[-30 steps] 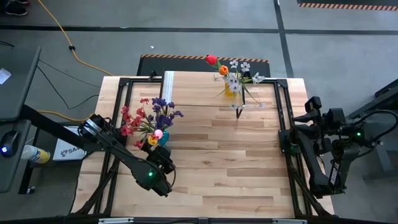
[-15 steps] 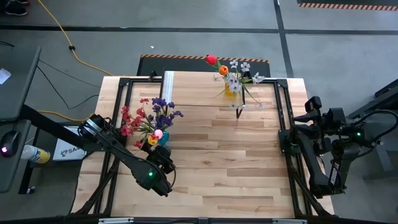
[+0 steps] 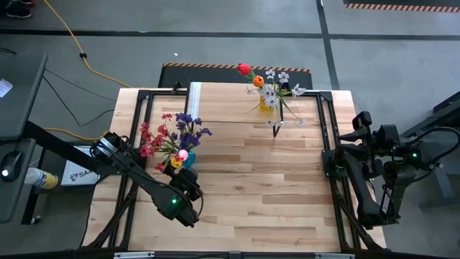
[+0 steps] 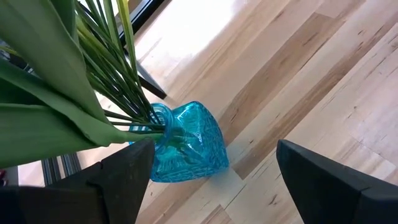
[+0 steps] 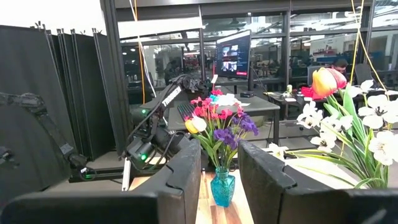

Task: Pick and place flowers into a vace then onto a shelf
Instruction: Put the blue vase on the shelf

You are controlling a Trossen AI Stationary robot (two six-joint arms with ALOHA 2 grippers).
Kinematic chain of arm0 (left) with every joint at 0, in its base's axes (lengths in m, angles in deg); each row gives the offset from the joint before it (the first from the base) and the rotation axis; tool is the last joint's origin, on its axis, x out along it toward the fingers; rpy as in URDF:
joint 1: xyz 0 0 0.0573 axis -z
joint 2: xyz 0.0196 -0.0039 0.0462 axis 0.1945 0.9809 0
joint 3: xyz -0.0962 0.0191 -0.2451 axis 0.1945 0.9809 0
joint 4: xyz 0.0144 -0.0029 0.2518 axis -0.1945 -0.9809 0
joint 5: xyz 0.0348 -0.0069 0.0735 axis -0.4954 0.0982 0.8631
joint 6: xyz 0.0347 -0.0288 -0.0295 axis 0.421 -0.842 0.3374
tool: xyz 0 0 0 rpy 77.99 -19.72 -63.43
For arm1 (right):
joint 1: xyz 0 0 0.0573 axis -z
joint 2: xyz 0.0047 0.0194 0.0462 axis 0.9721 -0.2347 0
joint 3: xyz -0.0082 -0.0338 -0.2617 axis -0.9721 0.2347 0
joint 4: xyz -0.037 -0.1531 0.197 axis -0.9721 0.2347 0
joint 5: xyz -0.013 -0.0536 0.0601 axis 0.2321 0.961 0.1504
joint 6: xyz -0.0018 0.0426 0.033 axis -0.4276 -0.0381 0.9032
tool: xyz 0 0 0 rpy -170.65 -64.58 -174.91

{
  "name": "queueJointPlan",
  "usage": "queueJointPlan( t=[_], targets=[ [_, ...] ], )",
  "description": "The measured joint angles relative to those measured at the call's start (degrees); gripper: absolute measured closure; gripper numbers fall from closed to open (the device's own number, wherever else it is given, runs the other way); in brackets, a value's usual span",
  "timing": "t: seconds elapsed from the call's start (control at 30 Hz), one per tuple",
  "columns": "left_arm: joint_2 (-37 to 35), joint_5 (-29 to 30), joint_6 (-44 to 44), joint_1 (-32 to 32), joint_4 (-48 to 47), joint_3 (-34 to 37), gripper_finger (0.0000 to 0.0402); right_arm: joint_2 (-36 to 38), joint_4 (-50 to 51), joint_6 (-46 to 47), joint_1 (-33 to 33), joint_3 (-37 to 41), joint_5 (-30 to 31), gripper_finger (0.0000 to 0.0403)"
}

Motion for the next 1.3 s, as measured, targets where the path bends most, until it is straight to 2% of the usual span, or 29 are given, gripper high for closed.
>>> queueJointPlan(
  t=[0.23,0.7,1.13,1.3],
  targets=[
    [0.0,0.1,0.0,-0.1,0.7,1.0,0.0032,0.0,0.0,0.0,0.0,0.0,0.0,0.0304],
    [0.0,-3.1,3.5,-5.8,1.8,2.6,0.0032,0.0,0.0,0.0,0.0,0.0,-1.2,0.0304],
    [-0.1,-5.3,3.5,-6.0,5.3,3.9,0.0033,0.0,0.0,0.0,0.0,0.0,-1.5,0.0304],
    [0.0,-6.8,3.4,-6.0,7.8,6.5,0.0055,0.0,0.0,0.2,0.0,0.0,-1.7,0.0304]
  ],
)
